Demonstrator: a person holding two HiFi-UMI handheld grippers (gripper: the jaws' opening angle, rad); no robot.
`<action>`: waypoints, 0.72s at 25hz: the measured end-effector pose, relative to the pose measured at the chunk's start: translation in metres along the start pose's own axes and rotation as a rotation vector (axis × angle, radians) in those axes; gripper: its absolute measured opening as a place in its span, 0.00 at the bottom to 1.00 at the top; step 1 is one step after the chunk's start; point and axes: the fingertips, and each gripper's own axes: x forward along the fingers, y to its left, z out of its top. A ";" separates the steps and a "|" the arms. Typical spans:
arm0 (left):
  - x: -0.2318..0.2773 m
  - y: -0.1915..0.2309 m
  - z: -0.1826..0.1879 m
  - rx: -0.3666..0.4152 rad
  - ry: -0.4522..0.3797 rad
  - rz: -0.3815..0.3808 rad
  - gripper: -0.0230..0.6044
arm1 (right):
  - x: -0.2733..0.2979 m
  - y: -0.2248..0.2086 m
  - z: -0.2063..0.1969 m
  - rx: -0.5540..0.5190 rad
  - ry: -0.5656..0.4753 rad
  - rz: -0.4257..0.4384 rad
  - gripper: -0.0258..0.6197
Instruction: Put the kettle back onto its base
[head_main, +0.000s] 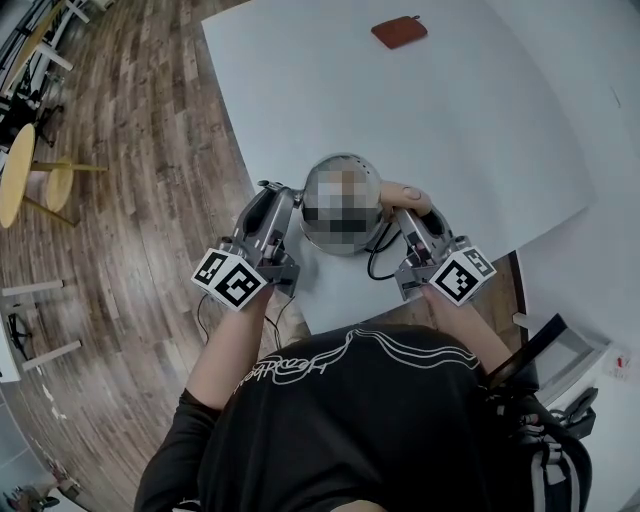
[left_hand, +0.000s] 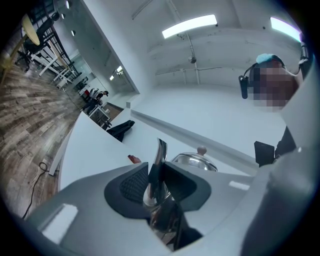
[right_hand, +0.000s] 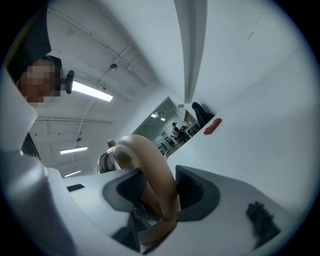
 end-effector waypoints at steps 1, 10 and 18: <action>-0.001 0.000 0.000 0.000 -0.005 0.004 0.18 | 0.000 0.000 0.000 -0.008 0.004 0.003 0.30; -0.004 -0.002 0.001 0.043 -0.036 0.005 0.18 | 0.001 0.002 -0.002 -0.086 0.037 0.046 0.30; -0.003 -0.002 0.003 0.090 -0.034 0.019 0.18 | 0.004 -0.001 -0.005 -0.146 0.073 0.028 0.30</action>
